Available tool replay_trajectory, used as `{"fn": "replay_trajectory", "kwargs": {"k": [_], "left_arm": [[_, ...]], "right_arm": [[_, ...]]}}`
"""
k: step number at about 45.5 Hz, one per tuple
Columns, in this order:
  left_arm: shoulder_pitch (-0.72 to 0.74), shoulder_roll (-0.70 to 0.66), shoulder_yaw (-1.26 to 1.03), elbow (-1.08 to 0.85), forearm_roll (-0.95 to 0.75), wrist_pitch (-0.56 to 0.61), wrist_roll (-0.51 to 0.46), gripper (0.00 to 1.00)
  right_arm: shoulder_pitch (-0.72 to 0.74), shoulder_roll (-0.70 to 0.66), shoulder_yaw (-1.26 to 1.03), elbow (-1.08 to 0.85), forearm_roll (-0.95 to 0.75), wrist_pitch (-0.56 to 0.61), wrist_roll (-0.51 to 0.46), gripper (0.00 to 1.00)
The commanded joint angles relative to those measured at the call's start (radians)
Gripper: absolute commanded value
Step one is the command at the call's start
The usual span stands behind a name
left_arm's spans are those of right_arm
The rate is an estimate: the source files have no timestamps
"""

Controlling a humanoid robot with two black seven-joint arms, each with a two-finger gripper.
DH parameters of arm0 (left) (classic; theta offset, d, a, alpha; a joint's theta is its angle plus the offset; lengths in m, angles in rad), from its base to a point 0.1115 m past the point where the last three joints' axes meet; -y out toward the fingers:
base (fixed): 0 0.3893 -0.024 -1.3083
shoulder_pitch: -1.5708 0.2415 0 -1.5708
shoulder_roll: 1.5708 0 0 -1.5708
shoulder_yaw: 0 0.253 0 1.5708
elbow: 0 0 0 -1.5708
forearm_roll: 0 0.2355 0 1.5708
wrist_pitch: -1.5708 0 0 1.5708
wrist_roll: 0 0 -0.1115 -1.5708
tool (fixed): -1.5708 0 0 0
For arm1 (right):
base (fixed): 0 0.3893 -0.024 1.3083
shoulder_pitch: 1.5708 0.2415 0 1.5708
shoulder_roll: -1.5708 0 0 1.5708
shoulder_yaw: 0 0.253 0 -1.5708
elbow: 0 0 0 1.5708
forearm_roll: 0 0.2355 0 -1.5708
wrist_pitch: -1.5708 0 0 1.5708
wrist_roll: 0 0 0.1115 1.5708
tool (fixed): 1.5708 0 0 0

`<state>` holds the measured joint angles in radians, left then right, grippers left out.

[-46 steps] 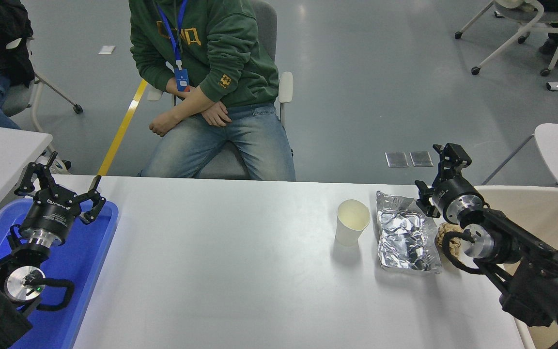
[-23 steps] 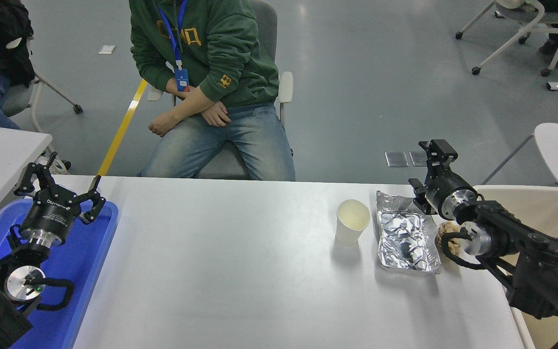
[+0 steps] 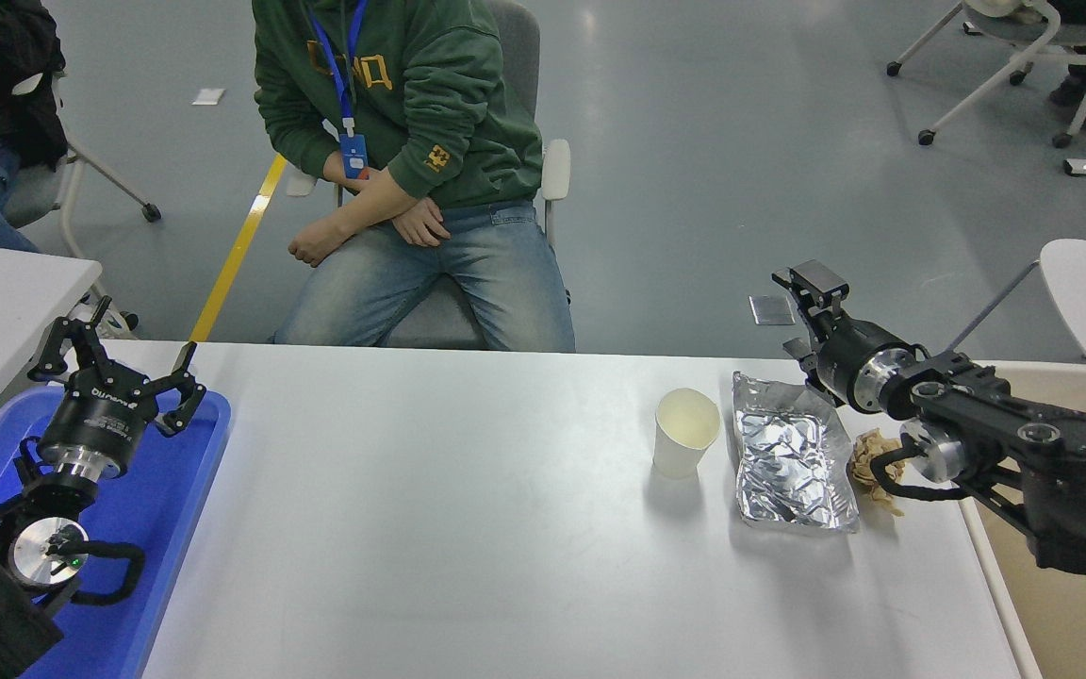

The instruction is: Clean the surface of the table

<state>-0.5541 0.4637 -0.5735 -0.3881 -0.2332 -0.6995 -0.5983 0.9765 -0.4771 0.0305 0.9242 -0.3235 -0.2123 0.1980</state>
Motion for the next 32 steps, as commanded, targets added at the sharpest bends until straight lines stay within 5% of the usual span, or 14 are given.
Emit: {"fn": "replay_trajectory", "kwargs": {"k": [1, 32], "left_arm": [[0.000, 0.000, 0.000, 0.000, 0.000, 0.000, 0.000, 1.00], [-0.001, 0.001, 0.000, 0.000, 0.000, 0.000, 0.000, 1.00]], "right_arm": [[0.097, -0.018, -0.207, 0.054, -0.071, 0.001, 0.000, 1.00], [0.228, -0.011, -0.520, 0.145, -0.250, 0.048, -0.009, 1.00]]}}
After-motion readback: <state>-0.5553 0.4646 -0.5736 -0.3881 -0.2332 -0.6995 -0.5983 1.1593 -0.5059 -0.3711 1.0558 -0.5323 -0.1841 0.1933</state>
